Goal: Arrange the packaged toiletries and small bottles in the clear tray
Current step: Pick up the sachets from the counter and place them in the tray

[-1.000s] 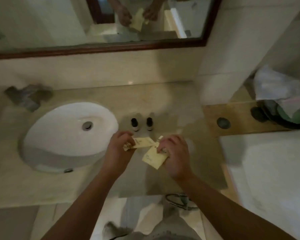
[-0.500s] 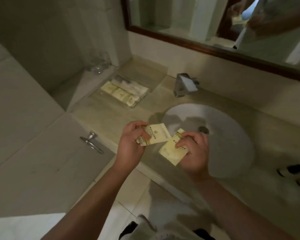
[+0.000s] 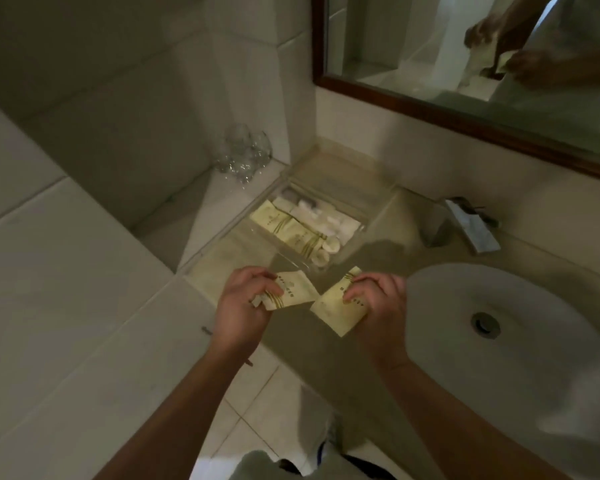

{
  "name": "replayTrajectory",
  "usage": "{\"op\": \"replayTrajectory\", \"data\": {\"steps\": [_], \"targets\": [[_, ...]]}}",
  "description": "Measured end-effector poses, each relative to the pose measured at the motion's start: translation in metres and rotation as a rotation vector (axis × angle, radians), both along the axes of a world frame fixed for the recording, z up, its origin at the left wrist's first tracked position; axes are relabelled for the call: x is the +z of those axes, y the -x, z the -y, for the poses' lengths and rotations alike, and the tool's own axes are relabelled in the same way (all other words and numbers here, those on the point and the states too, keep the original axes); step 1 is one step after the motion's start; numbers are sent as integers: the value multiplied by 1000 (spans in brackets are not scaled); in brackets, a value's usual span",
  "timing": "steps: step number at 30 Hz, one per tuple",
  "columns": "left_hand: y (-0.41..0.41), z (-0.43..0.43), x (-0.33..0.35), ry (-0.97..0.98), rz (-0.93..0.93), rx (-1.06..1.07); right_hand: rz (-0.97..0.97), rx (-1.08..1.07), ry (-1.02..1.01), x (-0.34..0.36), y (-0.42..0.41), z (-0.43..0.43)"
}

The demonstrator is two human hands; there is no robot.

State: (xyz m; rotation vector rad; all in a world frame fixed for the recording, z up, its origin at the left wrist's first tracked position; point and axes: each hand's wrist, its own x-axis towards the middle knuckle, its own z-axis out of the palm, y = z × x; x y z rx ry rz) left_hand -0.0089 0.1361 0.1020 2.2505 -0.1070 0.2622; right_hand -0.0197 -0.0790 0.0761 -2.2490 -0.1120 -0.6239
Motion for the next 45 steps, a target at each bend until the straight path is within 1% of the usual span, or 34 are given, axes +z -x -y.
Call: {"op": "replayTrajectory", "data": {"steps": [1,4,7,9,10,12,16,20,25,29,33,35,38,40,43,45], "targets": [[-9,-9,2,-33,0,25,-20,15,-5,-2,-12,-7],[-43,-35,6,-118,81,105,-60,69,28,-8,-47,-27],[-74,-41,11,-144,86,171,-153,39,13,-19,-66,-37],[-99,-41,10,-195,159,77,-190,45,52,-23,-79,-41],[-115,-41,5,-218,165,18,-184,43,99,-24,-89,-44],[-150,-40,-4,-244,88,-61,-166,2,154,-24,-106,-49],[-206,-31,-27,-299,-38,-223,-249,-128,104,-19,-123,-60],[-246,-16,-48,-343,-136,-331,-166,-182,82,-19,-139,-64],[-262,-14,-67,-330,-258,-411,-40,-249,143,-23,-149,-66],[-268,-20,-78,-321,-352,-413,-76,-266,204,-32,-156,-65],[-273,-26,-80,-375,-452,-433,-152,-243,227,-39,-161,-68],[-275,-30,-80,-413,-436,-473,-229,-229,202,-44,-166,-70],[-278,-40,-79,-420,-298,-540,-313,-208,184,-51,-173,-75],[-281,-47,-78,-520,-239,-593,-356,-188,184,-55,-178,-77],[-285,-53,-76,-703,-236,-689,-424,-147,230,-59,-183,-81],[-286,-56,-76,-752,-274,-709,-520,-74,283,-59,-183,-82]]}}
